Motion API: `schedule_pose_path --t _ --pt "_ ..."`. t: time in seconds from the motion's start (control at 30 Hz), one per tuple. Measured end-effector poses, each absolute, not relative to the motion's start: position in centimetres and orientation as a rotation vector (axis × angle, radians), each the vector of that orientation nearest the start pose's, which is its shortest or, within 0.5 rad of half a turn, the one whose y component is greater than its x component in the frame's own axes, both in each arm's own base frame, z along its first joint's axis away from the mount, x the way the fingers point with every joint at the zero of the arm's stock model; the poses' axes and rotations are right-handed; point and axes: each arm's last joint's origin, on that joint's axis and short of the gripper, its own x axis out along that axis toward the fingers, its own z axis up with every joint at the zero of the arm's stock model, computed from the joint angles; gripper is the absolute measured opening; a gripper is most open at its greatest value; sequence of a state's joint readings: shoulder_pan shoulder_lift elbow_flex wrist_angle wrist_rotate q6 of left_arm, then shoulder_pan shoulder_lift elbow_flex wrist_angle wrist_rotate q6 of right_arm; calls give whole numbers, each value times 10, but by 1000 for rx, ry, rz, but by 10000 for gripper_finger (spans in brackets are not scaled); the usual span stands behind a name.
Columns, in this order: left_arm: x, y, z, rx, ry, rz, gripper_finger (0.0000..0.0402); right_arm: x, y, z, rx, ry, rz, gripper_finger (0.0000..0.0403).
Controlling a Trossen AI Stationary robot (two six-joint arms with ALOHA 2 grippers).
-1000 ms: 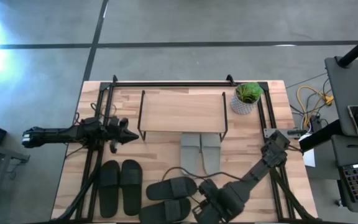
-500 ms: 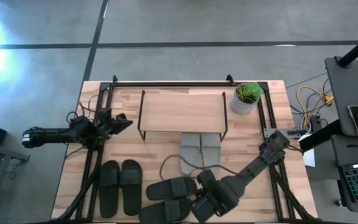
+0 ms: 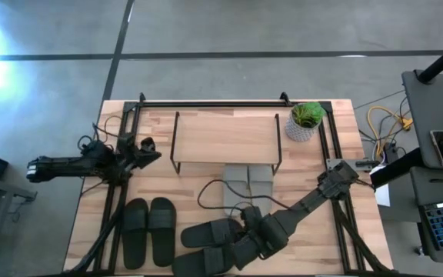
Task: Pick and place slides into the shelf
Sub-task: Put the black slide under the shelf
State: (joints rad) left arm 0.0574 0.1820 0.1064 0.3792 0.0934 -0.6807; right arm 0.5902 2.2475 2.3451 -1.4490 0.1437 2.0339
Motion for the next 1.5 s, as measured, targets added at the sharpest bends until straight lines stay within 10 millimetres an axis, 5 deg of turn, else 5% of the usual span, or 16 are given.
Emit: schedule_pose_path --t 0.47,0.6,0.83,1.0,1.17,1.5 --pt "83 -2 297 -242 255 -144 0 368 226 295 1037 1202 -952 166" --pt "78 -4 327 -299 193 -207 0 367 229 294 1022 1188 -951 166" --pt "74 -12 388 -427 -181 -603 0 372 231 294 1005 1183 -873 166" --pt "103 -16 376 -565 -59 -759 0 380 236 295 974 1171 -709 166" --pt "125 -30 368 -588 -113 -833 0 392 241 299 991 1066 -595 166" --pt "147 -59 303 -749 46 -537 0 394 242 297 976 997 -607 166"
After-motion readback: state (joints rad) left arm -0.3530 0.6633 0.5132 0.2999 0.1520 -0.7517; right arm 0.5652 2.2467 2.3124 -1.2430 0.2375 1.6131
